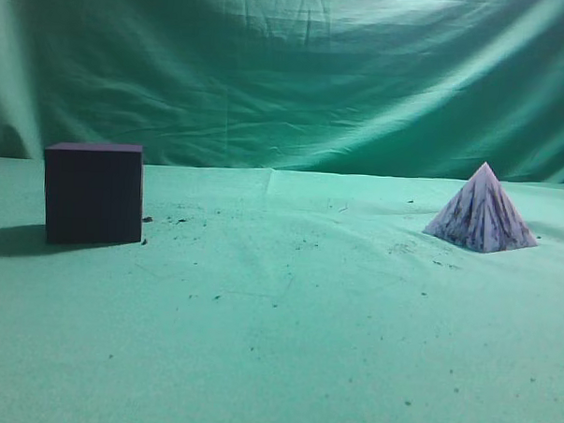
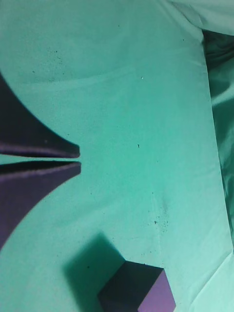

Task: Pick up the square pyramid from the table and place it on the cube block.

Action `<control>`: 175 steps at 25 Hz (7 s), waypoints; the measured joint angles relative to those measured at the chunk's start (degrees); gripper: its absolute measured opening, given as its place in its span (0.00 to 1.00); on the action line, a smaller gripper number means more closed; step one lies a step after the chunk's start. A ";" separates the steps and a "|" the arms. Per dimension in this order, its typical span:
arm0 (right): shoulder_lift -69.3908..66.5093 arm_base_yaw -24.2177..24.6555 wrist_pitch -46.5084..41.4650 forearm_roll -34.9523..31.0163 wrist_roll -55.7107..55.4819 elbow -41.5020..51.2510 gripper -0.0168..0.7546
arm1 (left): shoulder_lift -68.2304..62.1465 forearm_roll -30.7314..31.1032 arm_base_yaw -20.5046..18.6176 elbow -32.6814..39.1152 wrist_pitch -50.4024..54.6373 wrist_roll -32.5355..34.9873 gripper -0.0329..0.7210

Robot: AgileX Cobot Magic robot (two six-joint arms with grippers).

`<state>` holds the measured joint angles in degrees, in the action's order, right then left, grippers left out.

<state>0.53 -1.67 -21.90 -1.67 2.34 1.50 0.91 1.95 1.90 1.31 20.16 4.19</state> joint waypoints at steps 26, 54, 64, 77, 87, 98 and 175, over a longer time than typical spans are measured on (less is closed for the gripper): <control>0.00 0.00 0.00 0.00 0.00 0.00 0.02 | 0.00 0.00 0.00 0.00 0.00 0.00 0.04; -30.33 0.00 -19.49 -9.96 4.61 -37.73 0.02 | 0.00 0.00 0.00 0.00 0.00 0.00 0.04; -57.09 -14.69 -32.30 -11.18 11.72 -51.49 0.08 | 0.00 0.00 0.00 0.00 0.00 0.00 0.04; -89.01 -19.20 -20.45 -9.00 8.56 -57.87 0.87 | 0.00 0.00 0.00 0.00 0.00 0.00 0.04; -101.80 -19.20 -15.99 -6.68 7.61 -61.91 0.79 | 0.00 0.00 0.00 0.00 0.00 0.00 0.04; -106.73 -19.29 -12.87 -1.49 7.42 -63.03 0.66 | 0.00 0.00 0.00 0.00 0.00 0.00 0.04; -96.04 -48.62 -51.39 -1.38 -2.55 -128.77 0.02 | 0.00 0.00 0.00 0.00 0.00 0.00 0.04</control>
<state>-95.51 -50.28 -73.29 -3.05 -0.21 -127.27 0.91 1.95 1.90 1.31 20.16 4.19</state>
